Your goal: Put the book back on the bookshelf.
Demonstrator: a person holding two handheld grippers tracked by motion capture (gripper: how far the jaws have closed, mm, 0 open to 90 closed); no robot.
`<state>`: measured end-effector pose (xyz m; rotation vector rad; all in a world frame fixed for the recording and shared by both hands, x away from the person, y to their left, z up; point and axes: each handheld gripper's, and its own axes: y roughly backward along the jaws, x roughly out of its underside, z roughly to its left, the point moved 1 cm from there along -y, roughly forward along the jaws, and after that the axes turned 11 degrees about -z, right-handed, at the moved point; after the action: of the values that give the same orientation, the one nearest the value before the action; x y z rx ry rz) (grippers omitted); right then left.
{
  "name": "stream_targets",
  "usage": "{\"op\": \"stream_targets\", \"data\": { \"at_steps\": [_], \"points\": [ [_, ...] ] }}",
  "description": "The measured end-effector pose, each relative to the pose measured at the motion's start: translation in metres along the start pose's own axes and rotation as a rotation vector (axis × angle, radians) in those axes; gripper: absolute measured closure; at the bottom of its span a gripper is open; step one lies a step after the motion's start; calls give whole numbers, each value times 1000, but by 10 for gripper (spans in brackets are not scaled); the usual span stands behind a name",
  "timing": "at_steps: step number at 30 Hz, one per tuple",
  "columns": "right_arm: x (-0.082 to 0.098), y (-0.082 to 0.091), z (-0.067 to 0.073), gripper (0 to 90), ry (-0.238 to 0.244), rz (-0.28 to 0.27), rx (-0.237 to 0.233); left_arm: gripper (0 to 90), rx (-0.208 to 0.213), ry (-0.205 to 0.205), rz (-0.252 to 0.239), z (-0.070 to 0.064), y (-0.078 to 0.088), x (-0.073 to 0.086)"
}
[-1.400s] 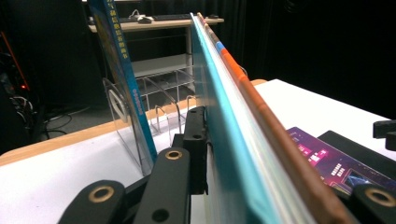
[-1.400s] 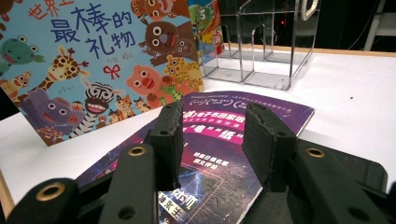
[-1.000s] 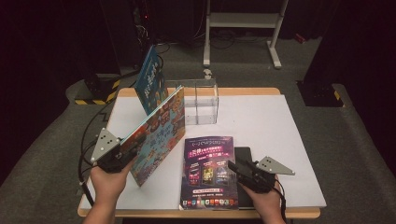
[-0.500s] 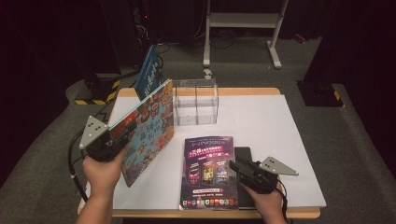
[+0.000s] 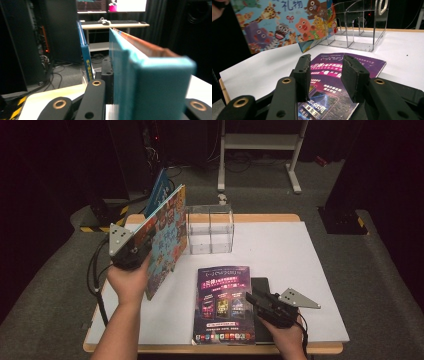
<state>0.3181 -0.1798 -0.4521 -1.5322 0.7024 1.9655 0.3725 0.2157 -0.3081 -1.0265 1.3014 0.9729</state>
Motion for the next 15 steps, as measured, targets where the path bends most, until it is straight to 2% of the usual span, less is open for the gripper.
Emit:
{"op": "stream_targets", "data": {
  "at_steps": [6,8,15],
  "points": [
    [0,0,0,591,-6,-2,-7,811,-42,-10,-21,-5,-26,9],
    [0,1,0,591,-8,-2,-9,810,-72,-11,-40,-7,-35,15],
    [0,1,1,594,-10,-4,-16,809,-110,-39,-59,-16,-55,28]
  ]
}}
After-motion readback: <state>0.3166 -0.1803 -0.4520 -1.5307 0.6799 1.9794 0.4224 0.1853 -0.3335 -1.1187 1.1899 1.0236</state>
